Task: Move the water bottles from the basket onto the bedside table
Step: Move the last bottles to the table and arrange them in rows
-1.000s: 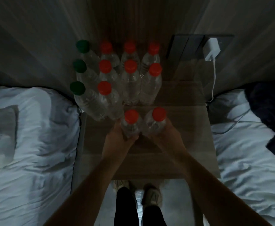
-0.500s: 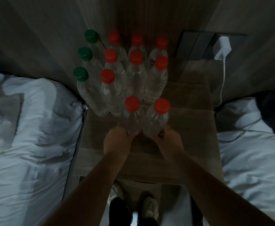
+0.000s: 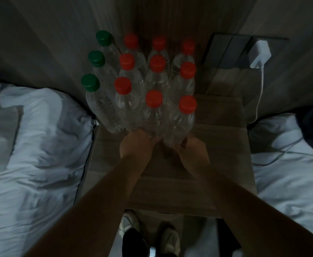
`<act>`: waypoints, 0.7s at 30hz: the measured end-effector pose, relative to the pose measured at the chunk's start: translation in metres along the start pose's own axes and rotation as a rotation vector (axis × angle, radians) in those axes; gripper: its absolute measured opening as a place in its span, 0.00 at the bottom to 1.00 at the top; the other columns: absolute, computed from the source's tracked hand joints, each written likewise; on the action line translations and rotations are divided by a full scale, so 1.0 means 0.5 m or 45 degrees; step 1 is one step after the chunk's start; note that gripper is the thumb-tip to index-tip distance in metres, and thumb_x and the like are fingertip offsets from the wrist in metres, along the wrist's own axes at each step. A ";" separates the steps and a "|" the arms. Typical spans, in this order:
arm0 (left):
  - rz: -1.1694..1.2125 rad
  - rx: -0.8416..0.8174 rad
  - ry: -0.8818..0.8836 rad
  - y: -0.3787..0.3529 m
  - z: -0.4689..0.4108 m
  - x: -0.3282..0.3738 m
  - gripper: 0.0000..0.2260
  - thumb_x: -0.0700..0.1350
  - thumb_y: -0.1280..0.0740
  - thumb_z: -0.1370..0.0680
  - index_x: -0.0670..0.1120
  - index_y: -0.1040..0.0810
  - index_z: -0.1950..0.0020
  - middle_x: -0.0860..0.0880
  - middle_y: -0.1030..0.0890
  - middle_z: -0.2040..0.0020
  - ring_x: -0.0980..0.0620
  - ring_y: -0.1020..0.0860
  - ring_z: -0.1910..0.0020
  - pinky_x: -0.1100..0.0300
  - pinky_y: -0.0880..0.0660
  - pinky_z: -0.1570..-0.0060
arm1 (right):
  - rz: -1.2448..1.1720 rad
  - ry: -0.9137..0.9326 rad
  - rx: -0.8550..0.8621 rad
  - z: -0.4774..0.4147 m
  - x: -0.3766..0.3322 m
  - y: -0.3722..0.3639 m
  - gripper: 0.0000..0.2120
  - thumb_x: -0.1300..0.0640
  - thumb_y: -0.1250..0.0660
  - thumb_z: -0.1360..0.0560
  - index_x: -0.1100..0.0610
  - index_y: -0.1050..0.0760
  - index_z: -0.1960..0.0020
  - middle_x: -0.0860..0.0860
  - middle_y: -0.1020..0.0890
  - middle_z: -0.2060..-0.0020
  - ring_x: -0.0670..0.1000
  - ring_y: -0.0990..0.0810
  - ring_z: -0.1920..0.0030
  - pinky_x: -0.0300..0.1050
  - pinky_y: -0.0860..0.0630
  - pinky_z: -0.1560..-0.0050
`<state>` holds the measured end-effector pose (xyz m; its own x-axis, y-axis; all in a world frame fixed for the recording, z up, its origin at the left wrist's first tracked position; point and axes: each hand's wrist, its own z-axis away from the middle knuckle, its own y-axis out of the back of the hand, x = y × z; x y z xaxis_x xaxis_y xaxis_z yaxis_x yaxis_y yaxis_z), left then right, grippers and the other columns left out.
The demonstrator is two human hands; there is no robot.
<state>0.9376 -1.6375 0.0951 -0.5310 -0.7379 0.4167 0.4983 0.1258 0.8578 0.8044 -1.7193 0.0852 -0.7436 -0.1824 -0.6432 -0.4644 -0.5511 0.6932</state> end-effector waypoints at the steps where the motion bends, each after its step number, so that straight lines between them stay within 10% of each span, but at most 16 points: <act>1: -0.012 -0.011 0.001 0.000 -0.004 0.003 0.22 0.60 0.37 0.25 0.44 0.23 0.43 0.42 0.19 0.45 0.41 0.22 0.45 0.51 0.26 0.49 | -0.003 0.022 0.008 -0.003 -0.002 0.001 0.15 0.48 0.33 0.26 0.58 0.22 0.46 0.57 0.17 0.49 0.58 0.20 0.47 0.46 0.26 0.52; 21: -0.123 -0.085 -0.062 -0.012 -0.049 0.010 0.21 0.62 0.43 0.23 0.48 0.23 0.44 0.46 0.20 0.46 0.44 0.22 0.47 0.52 0.24 0.52 | 0.062 -0.028 -0.001 -0.060 -0.013 -0.006 0.14 0.48 0.37 0.23 0.55 0.24 0.42 0.54 0.19 0.45 0.55 0.21 0.46 0.41 0.33 0.54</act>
<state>0.9486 -1.6580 0.0844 -0.6106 -0.7109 0.3490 0.4870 0.0104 0.8733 0.8250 -1.7406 0.0775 -0.7754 -0.1912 -0.6018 -0.4275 -0.5425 0.7232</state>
